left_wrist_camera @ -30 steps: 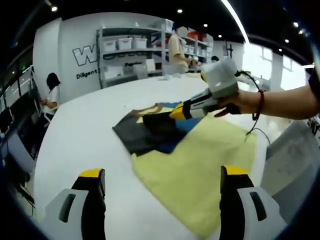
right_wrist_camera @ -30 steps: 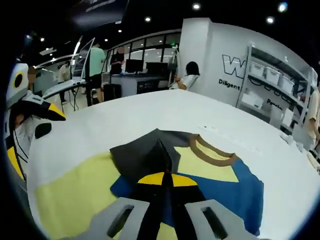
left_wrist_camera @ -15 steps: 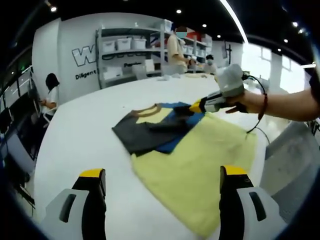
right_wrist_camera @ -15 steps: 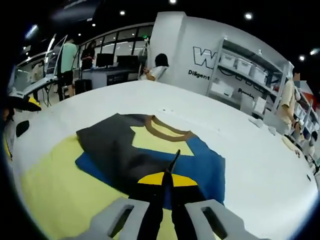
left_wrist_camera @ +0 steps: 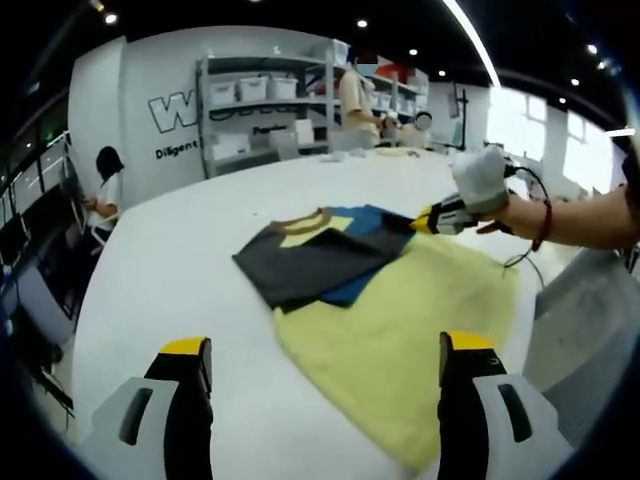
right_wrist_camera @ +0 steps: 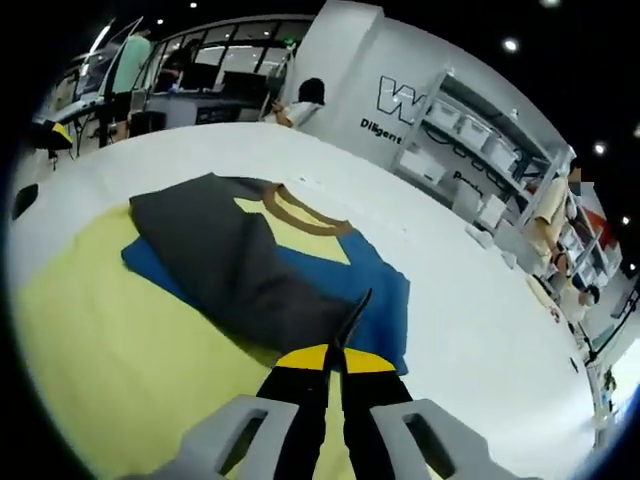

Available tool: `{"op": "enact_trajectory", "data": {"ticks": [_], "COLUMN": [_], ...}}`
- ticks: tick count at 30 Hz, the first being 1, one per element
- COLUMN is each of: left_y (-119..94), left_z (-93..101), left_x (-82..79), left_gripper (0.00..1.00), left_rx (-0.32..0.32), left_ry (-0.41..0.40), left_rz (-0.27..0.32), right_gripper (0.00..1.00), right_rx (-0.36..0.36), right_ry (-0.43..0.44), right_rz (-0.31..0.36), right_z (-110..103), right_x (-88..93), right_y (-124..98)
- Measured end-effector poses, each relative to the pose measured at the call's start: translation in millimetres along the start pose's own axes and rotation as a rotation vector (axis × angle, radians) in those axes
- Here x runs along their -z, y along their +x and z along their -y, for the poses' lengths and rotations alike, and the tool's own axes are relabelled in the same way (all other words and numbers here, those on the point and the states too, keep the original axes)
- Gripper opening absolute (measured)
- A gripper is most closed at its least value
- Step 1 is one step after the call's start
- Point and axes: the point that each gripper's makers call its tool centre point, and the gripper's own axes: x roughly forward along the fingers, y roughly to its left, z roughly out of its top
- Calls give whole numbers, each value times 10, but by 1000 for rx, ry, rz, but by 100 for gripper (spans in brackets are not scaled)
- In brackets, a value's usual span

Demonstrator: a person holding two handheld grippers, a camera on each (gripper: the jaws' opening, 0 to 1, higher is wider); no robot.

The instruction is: Fold the garment on the visible template until the final outline fits inside the template.

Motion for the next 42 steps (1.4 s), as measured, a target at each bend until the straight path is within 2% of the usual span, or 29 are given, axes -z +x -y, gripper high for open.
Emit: {"op": "enact_trajectory", "data": {"ticks": [6, 13, 23, 30, 32, 34, 37, 42], "left_y": [7, -1, -6, 10, 14, 16, 26, 25], "left_z": [32, 41, 48, 62, 71, 75, 94, 114], "left_x": [13, 15, 14, 53, 62, 75, 100, 134], "left_gripper": [89, 88, 88, 89, 89, 89, 90, 93], "left_rx": [8, 9, 13, 18, 20, 19, 23, 27], "left_ry": [-1, -2, 3, 0, 1, 3, 2, 4], "left_rz": [-2, 1, 1, -20, -23, -28, -39, -54], "right_gripper": [0, 0, 0, 0, 0, 9, 28, 50], "right_rx": [33, 60, 67, 74, 60, 41, 4, -31], "right_ry": [67, 119, 130, 183, 238, 317, 408, 456], "right_rz": [-60, -108, -119, -114, -96, -64, -68, -23], "right_z": [-73, -99, -97, 2, 11, 36, 45, 113], "right_x": [177, 299, 344, 390, 376, 340, 358, 304], "right_y": [-38, -81, -64, -97, -118, -143, -191, -309]}}
